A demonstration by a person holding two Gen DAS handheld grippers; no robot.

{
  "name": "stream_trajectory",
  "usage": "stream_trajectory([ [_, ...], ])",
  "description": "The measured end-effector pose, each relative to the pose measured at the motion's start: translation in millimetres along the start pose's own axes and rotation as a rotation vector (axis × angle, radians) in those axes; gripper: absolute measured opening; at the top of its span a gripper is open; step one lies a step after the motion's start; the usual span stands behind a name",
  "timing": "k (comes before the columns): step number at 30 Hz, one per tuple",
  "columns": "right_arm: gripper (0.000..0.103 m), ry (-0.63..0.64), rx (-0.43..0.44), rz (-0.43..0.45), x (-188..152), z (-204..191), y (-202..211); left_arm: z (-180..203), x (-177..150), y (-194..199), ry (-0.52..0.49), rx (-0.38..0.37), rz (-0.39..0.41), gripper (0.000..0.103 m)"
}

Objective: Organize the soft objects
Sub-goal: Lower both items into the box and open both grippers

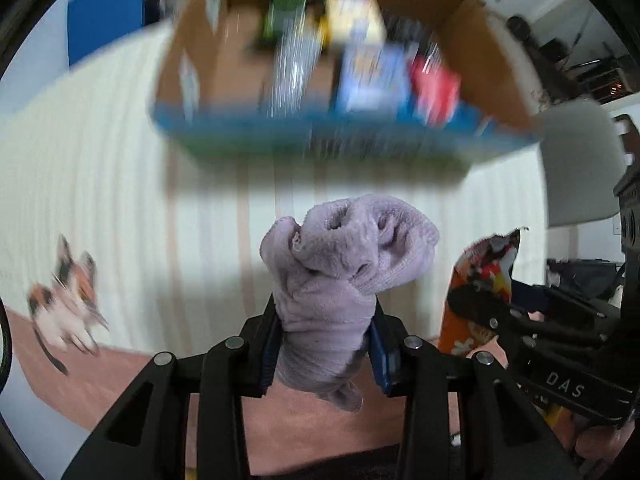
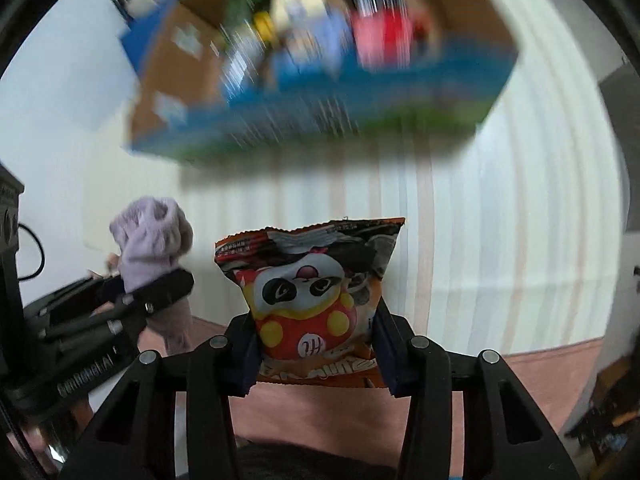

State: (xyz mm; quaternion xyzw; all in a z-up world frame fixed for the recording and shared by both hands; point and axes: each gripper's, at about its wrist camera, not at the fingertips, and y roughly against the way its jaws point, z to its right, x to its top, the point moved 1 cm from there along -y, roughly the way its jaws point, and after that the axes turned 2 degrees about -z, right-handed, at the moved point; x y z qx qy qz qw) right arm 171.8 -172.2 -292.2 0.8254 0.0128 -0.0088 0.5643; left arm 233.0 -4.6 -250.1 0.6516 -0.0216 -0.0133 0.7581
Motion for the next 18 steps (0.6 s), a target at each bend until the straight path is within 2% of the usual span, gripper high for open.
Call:
stream_trajectory([
  [3,0.049,0.031,-0.025,0.089,27,-9,50,-5,30,46,-0.037,0.050,0.082,0.035],
  [5,0.049,0.050,-0.079,0.141,55,-10,79,-3,62,60,-0.058,0.108,0.129,0.035],
  [8,0.049,0.052,-0.162,0.182,97,-6,100,-8,94,70,-0.068,0.181,0.170,0.035],
  [10,0.049,0.045,-0.228,0.182,127,-5,100,-17,119,63,-0.060,0.213,0.160,0.035],
  [14,0.049,0.032,-0.309,0.156,161,7,89,-26,164,31,-0.049,0.263,0.100,0.035],
  [18,0.049,0.017,-0.381,0.107,179,18,66,-35,184,-5,-0.047,0.319,0.022,0.035],
])
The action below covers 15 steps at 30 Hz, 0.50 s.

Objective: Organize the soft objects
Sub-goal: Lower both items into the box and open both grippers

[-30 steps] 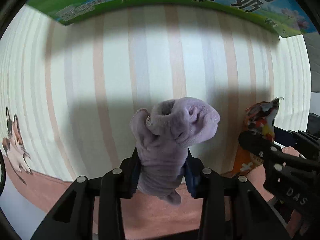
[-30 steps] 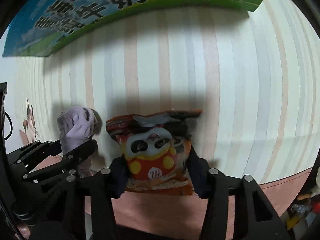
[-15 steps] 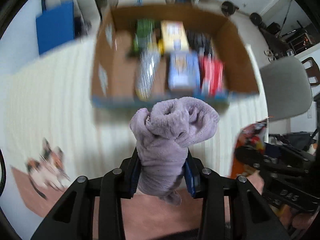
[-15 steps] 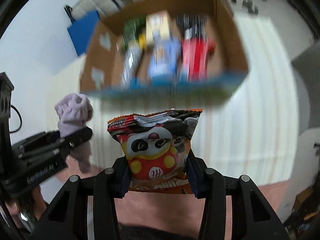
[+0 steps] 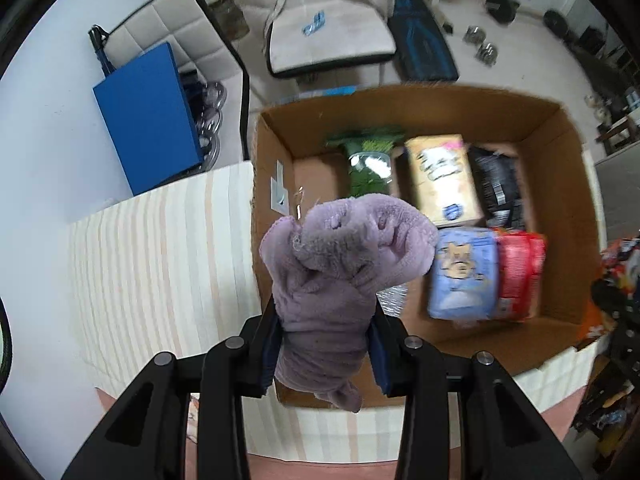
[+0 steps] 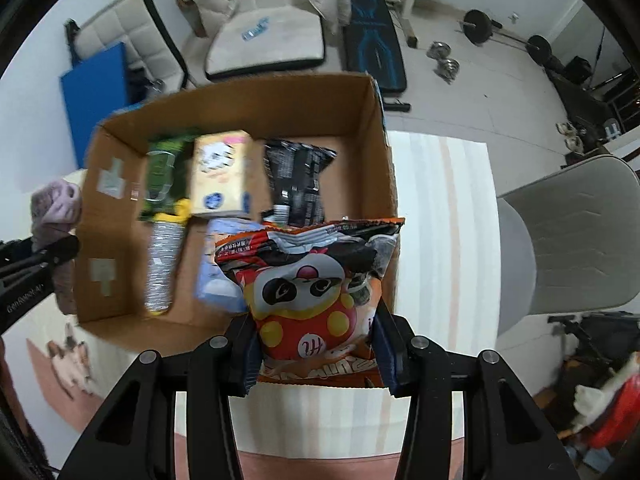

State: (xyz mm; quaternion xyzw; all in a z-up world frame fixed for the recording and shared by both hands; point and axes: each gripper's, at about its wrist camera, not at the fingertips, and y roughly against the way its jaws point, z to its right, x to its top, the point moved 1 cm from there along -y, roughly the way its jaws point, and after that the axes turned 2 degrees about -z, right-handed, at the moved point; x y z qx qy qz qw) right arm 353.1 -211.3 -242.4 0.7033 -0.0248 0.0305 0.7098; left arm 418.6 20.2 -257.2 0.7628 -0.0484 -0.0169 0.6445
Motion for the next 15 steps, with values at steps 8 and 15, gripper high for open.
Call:
stream_trajectory([
  [8,0.049,0.079,-0.269,-0.067,6,-17,-40,18,5,-51,-0.051,0.100,-0.100,0.035],
  [15,0.081,0.131,-0.388,-0.183,9,-26,-74,20,-1,-91,-0.017,0.078,-0.255,0.041],
])
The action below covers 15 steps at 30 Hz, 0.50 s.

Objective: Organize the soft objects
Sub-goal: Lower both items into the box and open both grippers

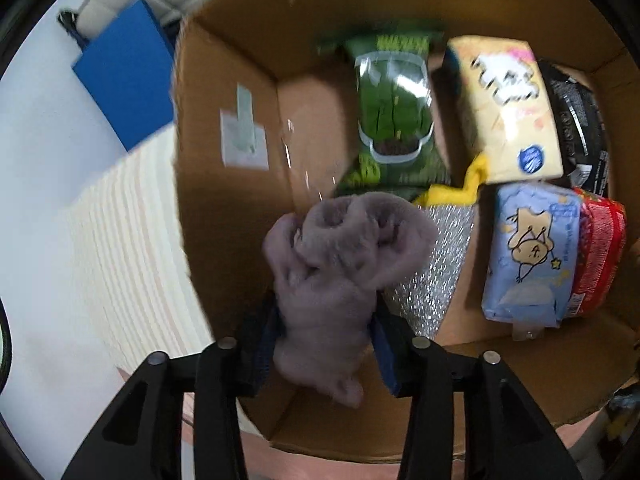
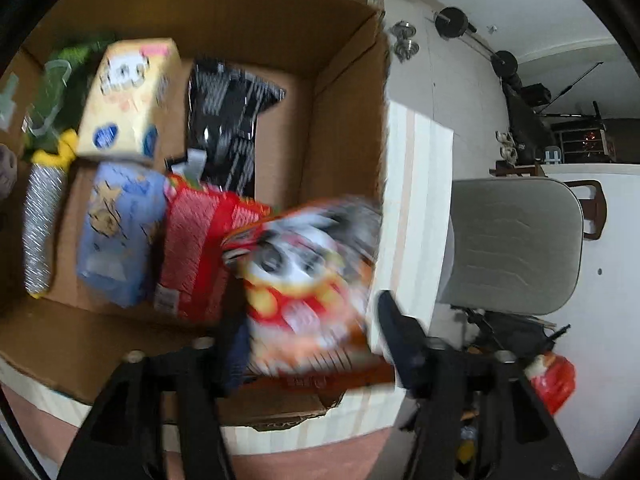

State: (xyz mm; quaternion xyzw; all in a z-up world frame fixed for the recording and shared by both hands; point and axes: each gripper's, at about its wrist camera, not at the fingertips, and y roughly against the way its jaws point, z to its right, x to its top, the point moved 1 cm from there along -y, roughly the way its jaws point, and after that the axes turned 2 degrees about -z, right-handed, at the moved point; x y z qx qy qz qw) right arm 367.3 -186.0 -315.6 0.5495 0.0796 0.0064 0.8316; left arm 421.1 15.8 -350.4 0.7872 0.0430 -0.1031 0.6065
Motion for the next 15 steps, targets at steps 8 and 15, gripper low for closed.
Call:
stream_trajectory([
  [8,0.090,-0.062,0.146,0.013,2,15,3,-9,-10,9,0.039,-0.085,0.034,0.059],
  [15,0.102,-0.117,0.330,0.081,-5,28,31,-24,-29,33,0.103,-0.244,0.071,0.081],
])
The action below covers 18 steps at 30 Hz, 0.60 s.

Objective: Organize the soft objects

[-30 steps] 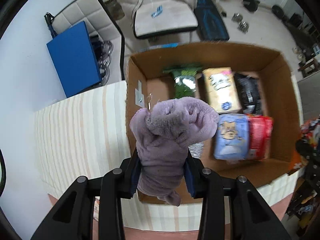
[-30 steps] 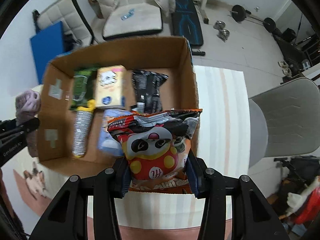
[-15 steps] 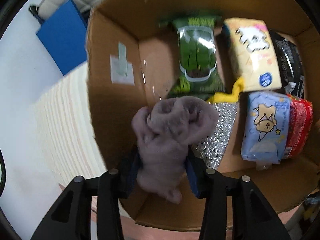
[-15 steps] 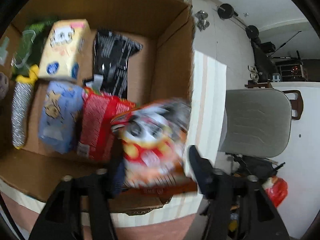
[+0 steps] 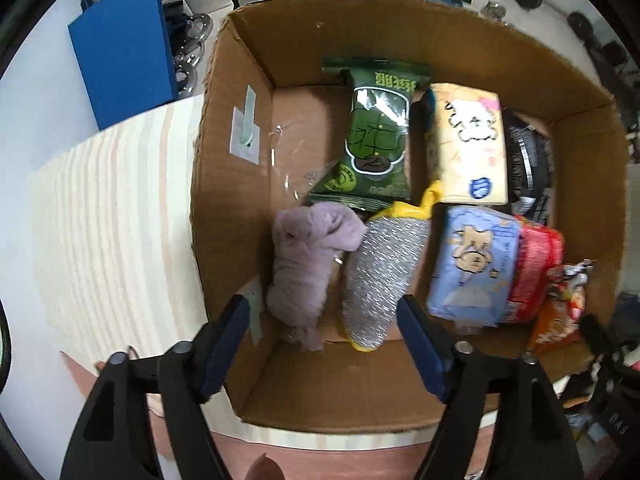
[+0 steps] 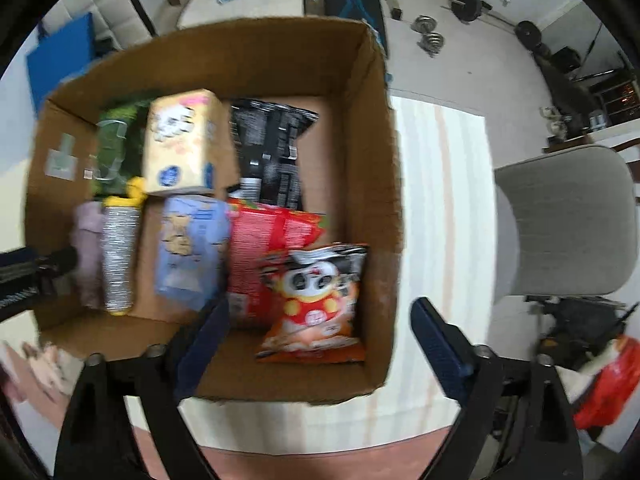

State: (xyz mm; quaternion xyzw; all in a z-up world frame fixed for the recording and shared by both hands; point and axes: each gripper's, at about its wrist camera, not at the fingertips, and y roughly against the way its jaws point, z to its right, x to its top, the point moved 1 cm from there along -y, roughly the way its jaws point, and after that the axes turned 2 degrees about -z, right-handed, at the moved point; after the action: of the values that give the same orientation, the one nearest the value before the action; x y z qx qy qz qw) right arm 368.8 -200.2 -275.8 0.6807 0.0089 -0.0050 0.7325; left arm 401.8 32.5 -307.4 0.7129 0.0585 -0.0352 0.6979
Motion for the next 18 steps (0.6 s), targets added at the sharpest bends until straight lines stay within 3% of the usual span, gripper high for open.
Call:
stream_trajectory([
  [3,0.103,-0.005,0.077,0.025,-4,-4,9,-4,-11,3,0.013,-0.059,0.012,0.092],
  [9,0.103,-0.019,0.189,0.026,-16,-13,3,-12,-37,11,0.037,-0.140,0.071,0.096],
  [18,0.103,-0.009,0.205,0.072,-31,-18,-2,-14,-60,16,0.043,-0.115,0.170,0.096],
])
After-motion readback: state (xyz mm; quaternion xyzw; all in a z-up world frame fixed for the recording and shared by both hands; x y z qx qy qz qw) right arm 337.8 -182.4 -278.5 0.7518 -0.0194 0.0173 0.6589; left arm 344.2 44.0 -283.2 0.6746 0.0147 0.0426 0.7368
